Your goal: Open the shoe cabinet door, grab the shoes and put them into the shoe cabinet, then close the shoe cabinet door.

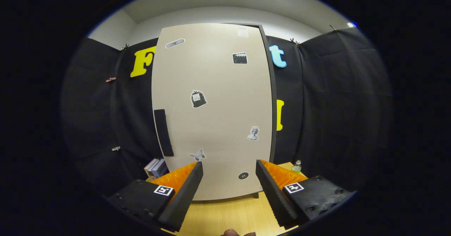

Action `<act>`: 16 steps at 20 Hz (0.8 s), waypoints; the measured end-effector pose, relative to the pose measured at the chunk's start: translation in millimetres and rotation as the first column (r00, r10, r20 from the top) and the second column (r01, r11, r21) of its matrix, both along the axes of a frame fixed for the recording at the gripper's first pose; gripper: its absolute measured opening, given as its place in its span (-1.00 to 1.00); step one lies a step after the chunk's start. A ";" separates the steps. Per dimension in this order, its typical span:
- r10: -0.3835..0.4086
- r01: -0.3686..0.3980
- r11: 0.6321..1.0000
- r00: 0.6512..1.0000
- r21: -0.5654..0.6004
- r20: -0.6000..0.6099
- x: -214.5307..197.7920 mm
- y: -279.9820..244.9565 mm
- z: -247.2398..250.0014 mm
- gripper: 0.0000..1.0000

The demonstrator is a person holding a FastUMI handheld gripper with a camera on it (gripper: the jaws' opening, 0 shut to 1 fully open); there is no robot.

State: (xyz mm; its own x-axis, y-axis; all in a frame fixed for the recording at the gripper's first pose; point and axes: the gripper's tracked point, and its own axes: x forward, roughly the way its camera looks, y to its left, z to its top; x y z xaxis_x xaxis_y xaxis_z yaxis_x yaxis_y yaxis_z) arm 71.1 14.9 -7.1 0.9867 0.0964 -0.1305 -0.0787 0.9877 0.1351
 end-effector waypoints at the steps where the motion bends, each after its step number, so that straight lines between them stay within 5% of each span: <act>1: -0.001 0.001 1.000 1.000 0.000 -0.002 1.6 -1.3 -0.3 0.96; 16: -0.007 0.007 1.000 1.000 0.000 0.001 0.7 -1.4 -0.1 0.96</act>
State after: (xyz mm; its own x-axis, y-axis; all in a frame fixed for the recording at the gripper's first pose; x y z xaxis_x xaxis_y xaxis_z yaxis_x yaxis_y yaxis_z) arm 71.8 13.6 -7.3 0.9875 0.0894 -0.1299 -0.0717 0.9883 0.1347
